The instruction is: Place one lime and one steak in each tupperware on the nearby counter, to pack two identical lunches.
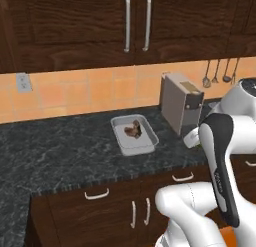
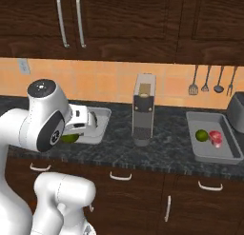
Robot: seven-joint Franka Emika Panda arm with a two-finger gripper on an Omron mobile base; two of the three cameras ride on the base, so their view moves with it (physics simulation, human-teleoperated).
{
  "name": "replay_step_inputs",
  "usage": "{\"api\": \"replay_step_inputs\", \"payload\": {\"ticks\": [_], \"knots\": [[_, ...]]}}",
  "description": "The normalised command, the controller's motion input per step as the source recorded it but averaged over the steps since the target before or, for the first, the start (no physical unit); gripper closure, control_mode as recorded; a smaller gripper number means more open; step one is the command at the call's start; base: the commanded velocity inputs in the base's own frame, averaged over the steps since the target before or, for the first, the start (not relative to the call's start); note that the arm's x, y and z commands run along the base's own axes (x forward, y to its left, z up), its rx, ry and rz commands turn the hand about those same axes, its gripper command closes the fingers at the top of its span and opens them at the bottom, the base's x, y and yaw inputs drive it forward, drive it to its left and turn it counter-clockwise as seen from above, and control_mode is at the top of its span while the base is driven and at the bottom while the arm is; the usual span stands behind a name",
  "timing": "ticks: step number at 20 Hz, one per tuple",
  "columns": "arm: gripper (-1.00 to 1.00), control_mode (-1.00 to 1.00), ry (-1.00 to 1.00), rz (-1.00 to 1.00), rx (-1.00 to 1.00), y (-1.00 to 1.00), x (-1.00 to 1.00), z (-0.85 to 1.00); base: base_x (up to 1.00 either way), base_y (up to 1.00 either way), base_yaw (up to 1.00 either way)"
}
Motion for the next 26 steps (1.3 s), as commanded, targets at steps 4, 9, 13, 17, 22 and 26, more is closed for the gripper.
{"api": "replay_step_inputs", "payload": {"ticks": [4, 9, 13, 17, 22, 26], "knots": [[1.0, 1.0, 0.0, 0.0, 0.0, 0.0, 0.0, 0.0, 0.52, 0.38, 0.0], [1.0, 1.0, 0.0, 0.0, 0.0, 0.0, 0.0, 0.0, 0.45, 0.23, -0.01], [1.0, 1.0, 0.0, 0.0, 0.0, 0.0, 0.0, 0.0, 0.44, 0.24, -0.02], [1.0, -1.0, 0.0, -0.01, 0.0, 0.35, 0.48, -0.3, 0.0, 0.0, 0.0], [1.0, -1.0, 0.03, 0.0, 0.0, 0.65, 0.92, -0.85, 0.0, 0.0, 0.0], [1.0, -1.0, 0.19, -0.03, -0.03, 0.52, 1.0, -0.51, 0.0, 0.0, 0.0]]}}
